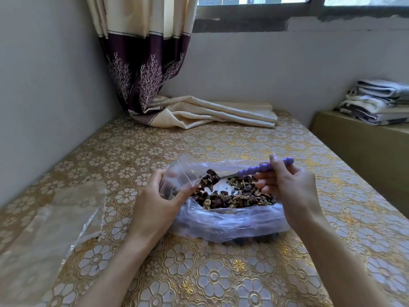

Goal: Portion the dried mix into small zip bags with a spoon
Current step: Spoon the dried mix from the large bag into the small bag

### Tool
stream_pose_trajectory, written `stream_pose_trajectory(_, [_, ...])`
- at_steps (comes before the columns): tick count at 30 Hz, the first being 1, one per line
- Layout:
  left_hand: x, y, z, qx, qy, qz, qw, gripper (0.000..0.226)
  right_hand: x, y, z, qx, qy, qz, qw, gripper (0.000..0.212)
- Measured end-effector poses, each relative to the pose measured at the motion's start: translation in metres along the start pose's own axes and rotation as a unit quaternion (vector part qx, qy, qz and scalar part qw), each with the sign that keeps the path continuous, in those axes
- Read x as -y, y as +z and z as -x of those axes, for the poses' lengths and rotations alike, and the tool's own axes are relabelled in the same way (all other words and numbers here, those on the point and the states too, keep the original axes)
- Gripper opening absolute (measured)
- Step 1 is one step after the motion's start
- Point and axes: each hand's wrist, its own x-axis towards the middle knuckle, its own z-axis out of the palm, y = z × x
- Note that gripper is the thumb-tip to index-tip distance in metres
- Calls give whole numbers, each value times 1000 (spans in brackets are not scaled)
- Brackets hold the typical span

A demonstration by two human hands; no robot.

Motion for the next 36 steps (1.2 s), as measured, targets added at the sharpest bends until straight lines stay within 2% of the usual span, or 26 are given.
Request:
stream_pose_trajectory(8, [0, 0, -3, 17, -11, -23, 1000, 48, 10, -8, -3, -53, -40, -45, 997, 33])
stream_pose_trajectory(12, [3, 0, -4, 29, -16, -43, 999, 51, 17, -8, 0, -55, -59, -71, 994, 31])
stream_pose_trajectory(20, [1, 1, -4, 40, -23, -59, 997, 56, 19, 12, 17, 43, -78, -73, 993, 32])
stream_pose_trajectory(28, [-3, 0, -1, 36, -17, -1, 999, 63, 15, 27, 32, 169, -160, -17, 972, 23])
stream_pose_trajectory(32, [-3, -1, -2, 31, -22, 37, 999, 61, 14, 23, 28, 174, -170, -16, 970, 13])
stream_pose_trajectory(36, [-2, -2, -3, 17, -29, 75, 997, 53, 15, 16, 20, 123, -161, -67, 977, 19])
